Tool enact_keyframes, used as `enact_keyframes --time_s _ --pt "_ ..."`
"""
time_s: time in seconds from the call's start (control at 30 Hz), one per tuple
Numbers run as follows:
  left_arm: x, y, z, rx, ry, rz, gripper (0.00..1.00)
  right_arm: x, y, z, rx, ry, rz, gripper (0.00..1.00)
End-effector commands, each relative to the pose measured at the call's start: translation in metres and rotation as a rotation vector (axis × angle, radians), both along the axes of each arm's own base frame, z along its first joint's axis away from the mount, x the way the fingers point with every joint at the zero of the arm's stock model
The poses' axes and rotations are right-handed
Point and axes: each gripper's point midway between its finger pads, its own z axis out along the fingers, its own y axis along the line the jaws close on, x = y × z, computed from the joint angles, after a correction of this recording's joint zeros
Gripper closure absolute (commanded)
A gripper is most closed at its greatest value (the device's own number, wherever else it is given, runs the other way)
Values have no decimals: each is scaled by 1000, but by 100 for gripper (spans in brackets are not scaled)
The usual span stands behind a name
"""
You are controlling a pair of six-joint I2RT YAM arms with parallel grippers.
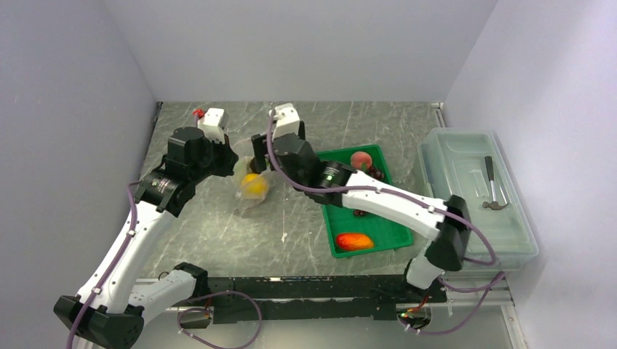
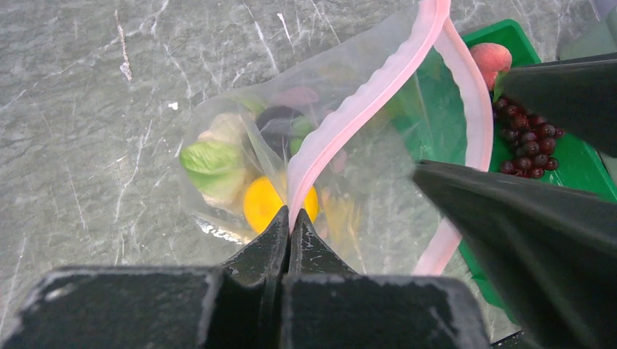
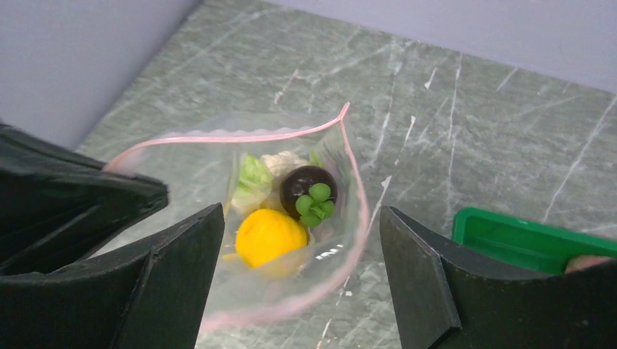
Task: Place the food in the zip-top bag and seal the zipper
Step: Place the fake fruit in the zipper food storage bag, then pick up the fake fruit from the bin.
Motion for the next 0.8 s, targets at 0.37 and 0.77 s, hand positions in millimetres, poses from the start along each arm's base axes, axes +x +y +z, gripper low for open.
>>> enact_keyframes --time_s 0.37,0.77 --pt "4 -3 7 -20 -25 2 100 -42 -84 78 203 -110 -2 17" --pt "5 -2 7 -18 -25 6 100 -14 -158 15 71 0 -199 13"
